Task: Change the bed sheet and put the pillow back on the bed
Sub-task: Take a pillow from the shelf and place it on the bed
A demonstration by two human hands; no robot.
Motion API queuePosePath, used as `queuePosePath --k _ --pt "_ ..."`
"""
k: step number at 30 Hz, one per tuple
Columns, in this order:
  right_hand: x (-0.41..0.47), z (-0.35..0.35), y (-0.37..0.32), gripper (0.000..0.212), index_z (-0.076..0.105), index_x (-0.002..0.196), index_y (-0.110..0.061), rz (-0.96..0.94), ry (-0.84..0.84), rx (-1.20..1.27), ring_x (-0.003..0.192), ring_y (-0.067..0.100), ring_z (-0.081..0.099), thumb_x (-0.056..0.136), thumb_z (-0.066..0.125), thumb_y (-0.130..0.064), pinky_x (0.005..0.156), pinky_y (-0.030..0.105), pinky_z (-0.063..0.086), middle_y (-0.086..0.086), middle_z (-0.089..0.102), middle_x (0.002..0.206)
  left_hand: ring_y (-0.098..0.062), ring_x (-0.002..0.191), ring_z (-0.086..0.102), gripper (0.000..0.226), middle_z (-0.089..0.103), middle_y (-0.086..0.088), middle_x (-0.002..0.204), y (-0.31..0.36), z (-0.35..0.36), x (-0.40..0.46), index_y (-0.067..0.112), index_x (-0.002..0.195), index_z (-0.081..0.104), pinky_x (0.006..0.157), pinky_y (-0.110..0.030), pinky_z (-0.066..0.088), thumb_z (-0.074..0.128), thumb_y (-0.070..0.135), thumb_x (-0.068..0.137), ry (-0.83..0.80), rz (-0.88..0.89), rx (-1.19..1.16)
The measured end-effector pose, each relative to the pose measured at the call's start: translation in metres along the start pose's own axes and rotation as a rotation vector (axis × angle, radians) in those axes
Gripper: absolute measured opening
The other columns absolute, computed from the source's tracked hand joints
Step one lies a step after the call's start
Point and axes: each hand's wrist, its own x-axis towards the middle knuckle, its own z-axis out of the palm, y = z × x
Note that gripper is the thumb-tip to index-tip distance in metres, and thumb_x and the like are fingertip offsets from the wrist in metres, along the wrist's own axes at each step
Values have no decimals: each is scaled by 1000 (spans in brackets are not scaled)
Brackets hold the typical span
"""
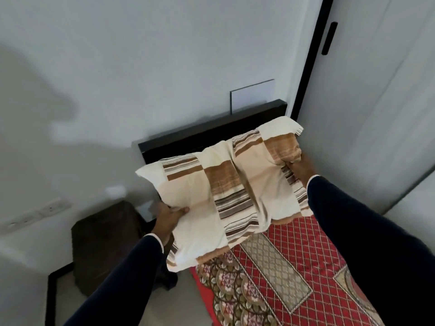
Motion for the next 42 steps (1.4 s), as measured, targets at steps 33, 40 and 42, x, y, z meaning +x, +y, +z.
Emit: queuePosePath --k 33,40,42 --pt "-101 310 -147 92 14 160 -15 -1230 -621 -748 153 29 18 87 30 -70 120 65 10 8 19 166 -44 152 9 87 10 -23 165 -2 -145 40 8 158 21 117 -67 14 38 63 92 189 390 1605" --pt "-369 383 -257 96 14 160 -13 -1748 -755 -574 153 29 16 90 40 -72 120 64 11 9 16 166 -46 152 -7 89 -8 -26 165 -63 -324 -194 7 160 5 117 -67 6 33 62 96 606 6 1541" --pt "-468 394 -276 95 11 160 -13 -1937 -830 -470 154 29 14 90 44 -68 120 63 10 9 13 167 -46 151 -9 88 -11 -26 164 -89 -361 -283 7 160 5 117 -67 7 36 60 97 723 -82 1507"
